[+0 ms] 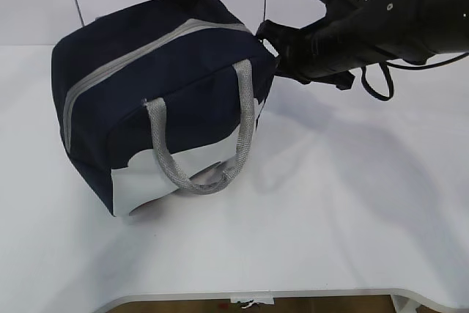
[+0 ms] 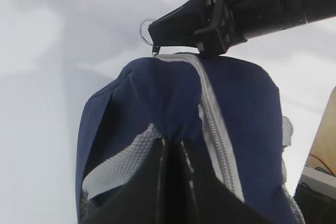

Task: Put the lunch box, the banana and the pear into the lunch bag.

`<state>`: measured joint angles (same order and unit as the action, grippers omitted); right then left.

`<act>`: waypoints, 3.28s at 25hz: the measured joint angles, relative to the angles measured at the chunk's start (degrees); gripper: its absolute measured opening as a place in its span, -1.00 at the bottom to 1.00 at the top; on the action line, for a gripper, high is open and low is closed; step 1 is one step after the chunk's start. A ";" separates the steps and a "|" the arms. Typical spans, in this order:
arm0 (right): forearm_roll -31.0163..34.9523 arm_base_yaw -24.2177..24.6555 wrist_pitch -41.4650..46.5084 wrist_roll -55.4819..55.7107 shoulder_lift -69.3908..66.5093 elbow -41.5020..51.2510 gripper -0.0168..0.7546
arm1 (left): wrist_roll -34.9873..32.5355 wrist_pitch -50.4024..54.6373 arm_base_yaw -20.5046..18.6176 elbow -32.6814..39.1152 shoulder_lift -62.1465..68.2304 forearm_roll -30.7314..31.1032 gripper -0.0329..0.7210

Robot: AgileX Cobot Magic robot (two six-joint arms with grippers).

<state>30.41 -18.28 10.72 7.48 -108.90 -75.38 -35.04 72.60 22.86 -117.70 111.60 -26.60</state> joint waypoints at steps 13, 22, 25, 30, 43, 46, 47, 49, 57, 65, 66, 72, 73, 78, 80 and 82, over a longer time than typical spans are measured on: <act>0.03 0.04 1.51 -0.67 1.36 -0.04 -0.84 | 0.00 0.00 0.00 0.47 0.12 -0.21 -0.91; -0.40 0.04 2.18 -1.61 4.73 -0.04 -0.07 | 0.00 -0.41 0.00 0.47 2.50 -0.68 -0.91; -0.42 0.04 4.00 -5.24 6.44 -0.04 0.00 | 0.00 -0.79 0.00 0.47 3.27 -0.91 -0.91; -0.63 0.04 9.82 -13.49 9.45 -0.04 0.02 | -0.10 -1.24 -0.10 0.47 4.23 1.24 -0.91; -11.46 0.04 39.44 -18.69 12.96 -9.30 0.02 | 2.65 -2.04 -5.61 0.47 4.94 2.07 -0.90; -13.61 0.04 45.92 -18.69 12.96 -11.94 0.02 | 4.96 -2.13 -6.24 0.47 4.94 2.07 -0.82; -14.33 0.04 47.78 -18.41 12.96 -12.80 0.02 | 5.30 -2.13 -6.24 0.47 4.94 2.07 -0.74; -16.09 0.04 50.85 -18.17 12.96 -14.35 0.02 | 6.23 -2.02 -6.24 0.47 4.94 2.30 -0.52; -21.22 0.04 59.78 -15.95 13.05 -17.16 0.02 | 8.16 -1.49 -6.53 0.47 3.36 4.24 0.07; -21.98 0.04 60.03 -15.62 13.05 -17.16 0.02 | 12.91 -1.11 -6.53 0.47 -3.77 10.50 0.09; -21.98 0.04 60.14 -15.33 13.05 -17.16 0.02 | 13.86 -1.12 -6.53 0.47 -4.60 11.25 0.09; -21.87 0.04 60.24 -14.25 15.77 -15.95 0.02 | 19.36 -0.79 -6.53 2.80 -12.36 18.11 0.08; -21.99 0.04 60.24 -14.14 16.97 -15.37 0.02 | 19.64 -0.79 -6.53 4.05 -14.00 18.80 0.08; -22.22 0.04 60.47 -14.02 23.64 -11.58 0.02 | 20.11 -0.44 -6.53 12.16 -24.59 19.63 0.03; -22.32 0.04 60.59 -14.02 26.58 -10.28 0.02 | 20.11 -0.41 -6.53 16.18 -28.62 19.63 0.02; -22.42 0.04 60.71 -14.02 29.32 -8.82 0.02 | 20.11 -0.31 -6.53 19.92 -32.97 19.63 0.01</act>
<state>7.99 -18.24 71.43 -6.54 -79.59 -84.20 -14.93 72.29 16.33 -97.78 78.64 -6.97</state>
